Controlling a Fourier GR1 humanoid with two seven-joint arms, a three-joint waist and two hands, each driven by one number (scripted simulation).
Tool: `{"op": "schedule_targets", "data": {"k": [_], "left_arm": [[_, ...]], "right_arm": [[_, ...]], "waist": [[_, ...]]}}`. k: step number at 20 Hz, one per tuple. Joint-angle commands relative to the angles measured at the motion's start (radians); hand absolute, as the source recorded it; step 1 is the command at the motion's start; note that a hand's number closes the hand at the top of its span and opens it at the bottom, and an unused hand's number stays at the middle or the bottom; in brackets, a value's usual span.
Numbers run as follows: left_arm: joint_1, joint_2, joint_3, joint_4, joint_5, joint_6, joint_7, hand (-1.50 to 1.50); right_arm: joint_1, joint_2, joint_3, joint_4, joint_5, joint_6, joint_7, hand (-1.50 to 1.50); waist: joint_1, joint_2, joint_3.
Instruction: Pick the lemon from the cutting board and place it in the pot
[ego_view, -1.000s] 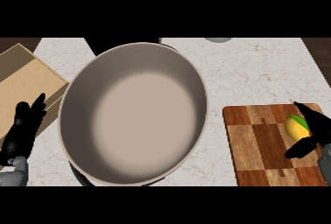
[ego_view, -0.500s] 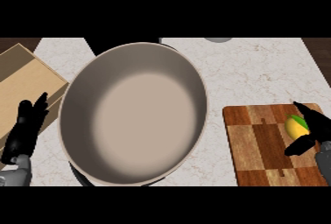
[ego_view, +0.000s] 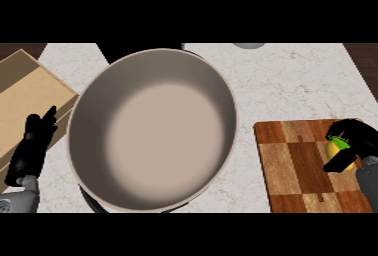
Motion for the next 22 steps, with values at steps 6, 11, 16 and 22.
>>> {"op": "schedule_targets", "data": {"k": [6, 11, 16, 22], "left_arm": [[-0.013, -0.008, 0.023, 0.021, -0.014, 0.0, -0.02, 0.0], [0.011, 0.006, 0.023, -0.058, -0.007, -0.009, 0.043, 0.0], [0.018, -0.008, 0.037, -0.021, 0.011, -0.018, 0.012, 0.0], [0.028, -0.003, 0.028, -0.065, -0.006, -0.013, 0.034, 0.0]], "right_arm": [[0.18, 0.027, 0.061, -0.266, 0.066, -0.055, -0.006, 1.5], [0.391, 0.167, 0.273, -0.582, 0.141, -0.01, 0.102, 1.5], [0.512, 0.125, 0.318, -0.908, 0.279, 0.006, 0.27, 1.5], [0.574, 0.141, 0.306, -1.273, 0.269, -0.06, 0.277, 1.5]], "waist": [[-0.013, -0.001, 0.004], [-0.034, -0.01, 0.002], [-0.02, -0.003, 0.003], [-0.029, -0.009, 0.003]]}}
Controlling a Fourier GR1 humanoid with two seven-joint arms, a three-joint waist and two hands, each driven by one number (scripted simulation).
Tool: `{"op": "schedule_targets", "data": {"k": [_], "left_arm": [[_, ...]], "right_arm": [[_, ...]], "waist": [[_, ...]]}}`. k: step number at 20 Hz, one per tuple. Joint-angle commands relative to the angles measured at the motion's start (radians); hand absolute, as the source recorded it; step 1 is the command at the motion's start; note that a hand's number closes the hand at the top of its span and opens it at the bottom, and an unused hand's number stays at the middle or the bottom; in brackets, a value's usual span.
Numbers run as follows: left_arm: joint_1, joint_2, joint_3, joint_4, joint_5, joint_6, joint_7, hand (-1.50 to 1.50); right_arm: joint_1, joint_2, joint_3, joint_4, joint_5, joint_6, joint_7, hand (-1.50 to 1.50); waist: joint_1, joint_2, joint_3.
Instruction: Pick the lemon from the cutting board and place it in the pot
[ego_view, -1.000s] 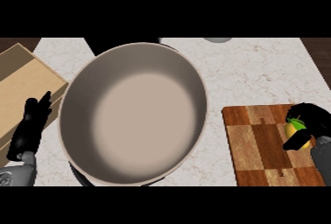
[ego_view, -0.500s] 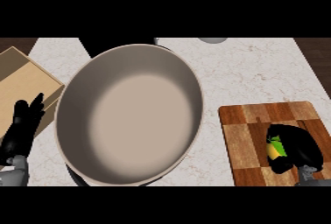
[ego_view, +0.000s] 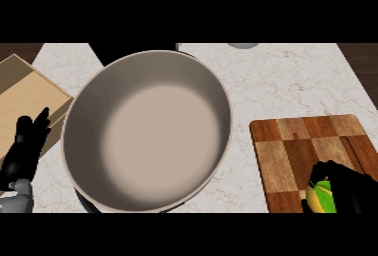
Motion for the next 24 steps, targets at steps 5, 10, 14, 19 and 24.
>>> {"op": "schedule_targets", "data": {"k": [5, 10, 14, 19, 24], "left_arm": [[0.016, -0.012, -0.013, -0.006, -0.001, -0.008, -0.017, 0.0], [-0.003, 0.008, 0.0, 0.014, -0.009, -0.015, -0.012, 0.0], [0.003, -0.029, -0.03, 0.001, -0.026, 0.004, -0.02, 0.0], [-0.033, -0.011, -0.005, 0.046, -0.009, -0.013, -0.033, 0.0], [-0.033, 0.002, 0.006, 0.055, 0.0, -0.034, -0.062, 0.0]], "right_arm": [[-0.094, 0.101, 0.097, -0.384, 0.008, -0.059, 0.035, 1.5], [-0.174, 0.073, 0.13, -0.569, 0.043, 0.064, 0.105, 1.5], [-0.411, 0.136, 0.212, -0.516, 0.08, 0.23, 0.254, 1.5], [-0.727, 0.326, 0.314, -0.394, 0.076, 0.451, 0.472, 1.5], [-1.014, 0.345, 0.27, -0.122, -0.075, 0.386, 0.669, 1.5]], "waist": [[0.023, 0.001, 0.001], [0.016, 0.002, 0.0], [0.03, 0.004, -0.001], [0.03, 0.003, -0.002], [0.044, 0.007, -0.001]]}}
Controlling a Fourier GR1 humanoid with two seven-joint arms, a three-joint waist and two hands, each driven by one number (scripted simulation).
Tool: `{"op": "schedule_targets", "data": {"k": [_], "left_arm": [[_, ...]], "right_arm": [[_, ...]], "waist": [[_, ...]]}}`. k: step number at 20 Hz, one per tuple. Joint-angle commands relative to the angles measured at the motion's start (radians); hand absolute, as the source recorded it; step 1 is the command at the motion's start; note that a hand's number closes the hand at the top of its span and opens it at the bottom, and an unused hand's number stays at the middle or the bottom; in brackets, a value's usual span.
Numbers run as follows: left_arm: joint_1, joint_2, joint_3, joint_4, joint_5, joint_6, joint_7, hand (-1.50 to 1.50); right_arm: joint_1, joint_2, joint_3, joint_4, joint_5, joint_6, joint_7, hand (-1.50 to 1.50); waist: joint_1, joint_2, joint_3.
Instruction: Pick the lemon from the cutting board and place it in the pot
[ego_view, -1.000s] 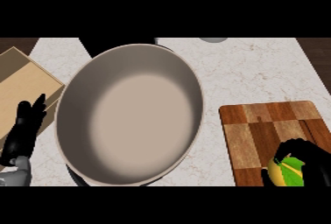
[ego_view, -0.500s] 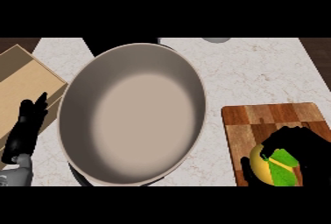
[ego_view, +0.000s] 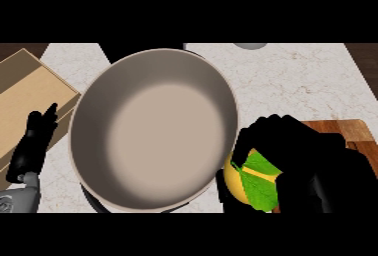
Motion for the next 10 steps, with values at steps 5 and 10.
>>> {"op": "schedule_targets", "data": {"k": [5, 10], "left_arm": [[-0.056, 0.001, 0.005, -0.017, 0.02, -0.02, 0.072, 0.0], [-0.041, 0.023, 0.012, -0.008, 0.01, -0.033, 0.046, 0.0]], "right_arm": [[-0.309, 0.037, -0.063, 0.375, -0.19, -0.1, 0.185, 1.5], [-0.362, 0.038, -0.018, 0.54, -0.288, -0.173, 0.208, 1.5]], "waist": [[0.019, 0.005, 0.002], [0.016, 0.005, 0.002]]}}
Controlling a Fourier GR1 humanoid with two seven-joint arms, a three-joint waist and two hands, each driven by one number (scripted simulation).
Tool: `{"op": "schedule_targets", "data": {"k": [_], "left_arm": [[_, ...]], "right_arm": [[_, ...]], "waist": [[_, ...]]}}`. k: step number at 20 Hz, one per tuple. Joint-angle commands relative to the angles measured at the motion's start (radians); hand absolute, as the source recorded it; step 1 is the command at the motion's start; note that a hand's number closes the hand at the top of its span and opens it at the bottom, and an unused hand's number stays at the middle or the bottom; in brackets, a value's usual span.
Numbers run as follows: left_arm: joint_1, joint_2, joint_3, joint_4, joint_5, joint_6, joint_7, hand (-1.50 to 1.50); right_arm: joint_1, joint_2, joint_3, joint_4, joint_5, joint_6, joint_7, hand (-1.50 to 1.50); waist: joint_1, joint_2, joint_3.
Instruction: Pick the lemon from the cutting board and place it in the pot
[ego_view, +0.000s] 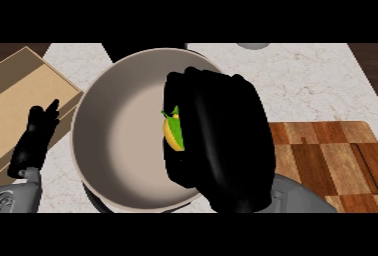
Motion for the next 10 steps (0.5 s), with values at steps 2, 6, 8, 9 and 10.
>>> {"op": "schedule_targets", "data": {"k": [2, 6, 8, 9, 10], "left_arm": [[0.051, -0.023, -0.014, -0.011, -0.002, -0.001, -0.05, 0.0], [0.001, 0.007, 0.016, -0.021, 0.007, -0.003, 0.012, 0.0], [0.023, -0.01, -0.001, 0.007, 0.004, -0.011, -0.023, 0.0], [-0.011, 0.0, 0.004, -0.032, 0.016, -0.02, 0.018, 0.0], [0.011, -0.015, -0.007, -0.024, 0.005, -0.012, 0.009, 0.0]], "right_arm": [[-0.076, 0.009, 0.014, 0.21, -0.134, -0.101, 0.092, 1.5], [0.015, 0.009, 0.04, 0.319, -0.193, -0.244, 0.076, 1.5], [-0.033, 0.009, 0.061, 0.368, -0.259, -0.313, 0.099, -1.5], [-0.06, 0.009, 0.062, 0.41, -0.28, -0.361, 0.079, -1.5], [0.01, 0.009, 0.06, 0.446, -0.266, -0.425, -0.021, -1.5]], "waist": [[0.008, 0.001, 0.001], [0.009, 0.004, 0.001], [0.011, 0.004, 0.001], [0.013, 0.004, 0.001], [0.01, 0.006, 0.002]]}}
